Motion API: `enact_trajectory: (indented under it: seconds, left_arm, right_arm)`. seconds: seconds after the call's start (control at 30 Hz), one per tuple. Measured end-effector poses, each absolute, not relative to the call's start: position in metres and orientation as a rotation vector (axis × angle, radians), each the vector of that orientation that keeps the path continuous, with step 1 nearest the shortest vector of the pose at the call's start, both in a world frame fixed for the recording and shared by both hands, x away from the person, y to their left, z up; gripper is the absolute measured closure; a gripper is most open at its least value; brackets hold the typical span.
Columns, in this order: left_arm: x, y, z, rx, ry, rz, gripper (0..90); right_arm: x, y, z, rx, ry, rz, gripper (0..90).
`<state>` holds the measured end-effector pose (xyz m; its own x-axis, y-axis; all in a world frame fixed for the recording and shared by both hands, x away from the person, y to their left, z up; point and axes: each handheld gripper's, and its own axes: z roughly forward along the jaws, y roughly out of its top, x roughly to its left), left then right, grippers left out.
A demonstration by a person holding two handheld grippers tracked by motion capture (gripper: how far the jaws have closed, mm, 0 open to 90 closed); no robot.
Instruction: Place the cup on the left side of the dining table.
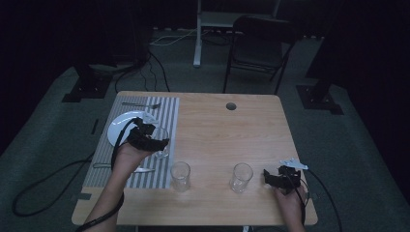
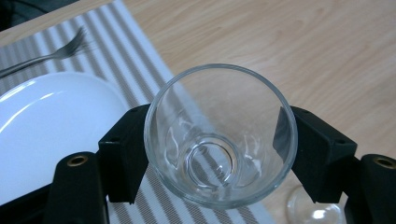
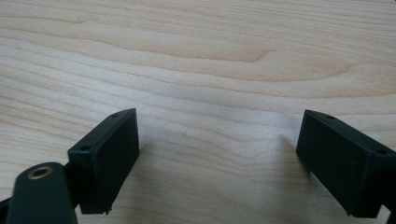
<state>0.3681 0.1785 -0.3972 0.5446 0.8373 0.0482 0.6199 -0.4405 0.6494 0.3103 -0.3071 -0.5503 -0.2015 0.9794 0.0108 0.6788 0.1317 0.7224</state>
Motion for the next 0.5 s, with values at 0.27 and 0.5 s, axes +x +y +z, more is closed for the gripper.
enact_trajectory:
  seconds: [0.27, 0.5]
  left_arm:
    - [0.371, 0.194, -0.405, 2.201, 1.234, 0.515, 28.8]
    - [0.379, 0.209, -0.42, 2.161, 1.325, 0.515, 28.8]
  right_arm:
    - [0.31, -0.307, -0.55, 1.59, 1.943, 0.84, 12.8]
    - [0.31, -0.307, -0.55, 1.591, 1.943, 0.84, 12.8]
